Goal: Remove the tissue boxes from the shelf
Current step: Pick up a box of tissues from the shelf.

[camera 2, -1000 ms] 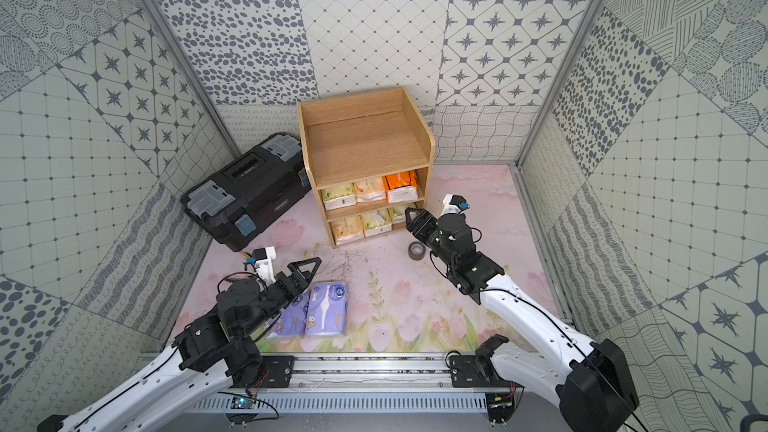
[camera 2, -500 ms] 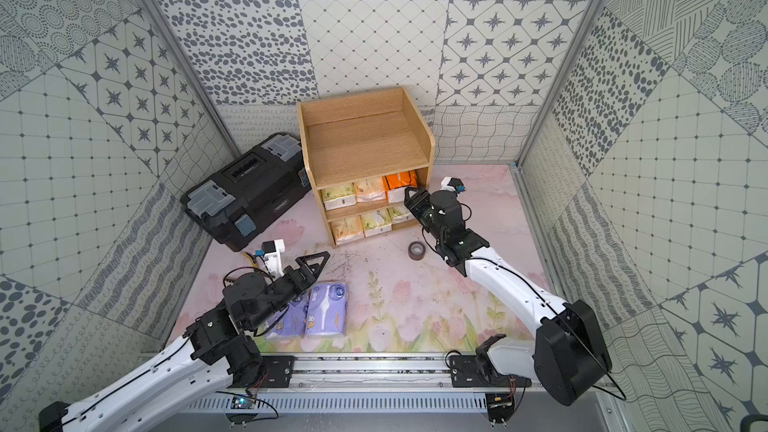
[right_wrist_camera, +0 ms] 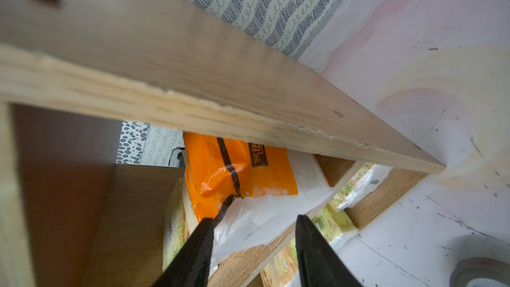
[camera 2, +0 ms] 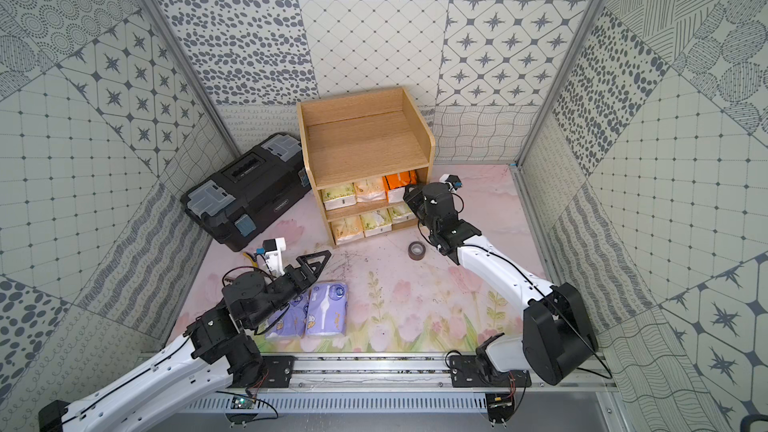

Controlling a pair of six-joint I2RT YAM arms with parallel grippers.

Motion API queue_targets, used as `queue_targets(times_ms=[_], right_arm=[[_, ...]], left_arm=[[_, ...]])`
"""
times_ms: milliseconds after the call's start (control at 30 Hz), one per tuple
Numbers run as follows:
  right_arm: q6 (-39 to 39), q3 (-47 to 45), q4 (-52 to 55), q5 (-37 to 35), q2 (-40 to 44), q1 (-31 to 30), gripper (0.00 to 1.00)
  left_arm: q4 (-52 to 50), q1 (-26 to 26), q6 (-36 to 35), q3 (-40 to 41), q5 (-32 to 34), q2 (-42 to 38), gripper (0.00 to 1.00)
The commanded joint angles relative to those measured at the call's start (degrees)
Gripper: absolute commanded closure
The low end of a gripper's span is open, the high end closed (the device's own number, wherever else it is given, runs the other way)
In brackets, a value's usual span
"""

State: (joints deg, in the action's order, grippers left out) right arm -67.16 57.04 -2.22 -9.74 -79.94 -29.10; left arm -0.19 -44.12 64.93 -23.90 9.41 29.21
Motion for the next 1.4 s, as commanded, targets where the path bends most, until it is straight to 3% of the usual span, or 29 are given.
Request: queue_targets(times_ms=[0,100,433,633,900,1100,1367], right_arm=[[-0.52,2.22,-1.26,-0.38,-1.57,0.45,0.50],[-0.54,2.78,-1.87,0.14,-2.63,0.68,0.56],[0.39,0.69,-2.70,2.56,0.57,1.84,1.00],[1.41,-2.52,-2.31,5.24,6.61,2.13,1.00],[0.18,-8.65,-1.17,8.73,15.66,2.14,1.00],[-0.69,-11.58,-0.58,10.34,19.69,2.16,1.00],[-3.13,-15.43,-2.12,13.29,23.26,2.04,1.00]], left_arm=[[4.40,-0.02,-1.73,-1.31,-0.97,0.69,0.09],[4.41,-0.17,-1.56,-1.64,-1.23,1.13,0.09],[8.96,-0.15,-2.06,-4.08,-5.27,6.35,0.09],[14.63,-0.42,-2.52,-8.51,-8.01,16.24,0.08],[24.23,-4.13,-3.00,-16.38,-3.75,33.10,0.04],[28.40,-4.66,3.29,-23.71,-1.03,45.88,0.01],[30.82,-4.76,10.07,-30.75,3.29,55.33,0.00]])
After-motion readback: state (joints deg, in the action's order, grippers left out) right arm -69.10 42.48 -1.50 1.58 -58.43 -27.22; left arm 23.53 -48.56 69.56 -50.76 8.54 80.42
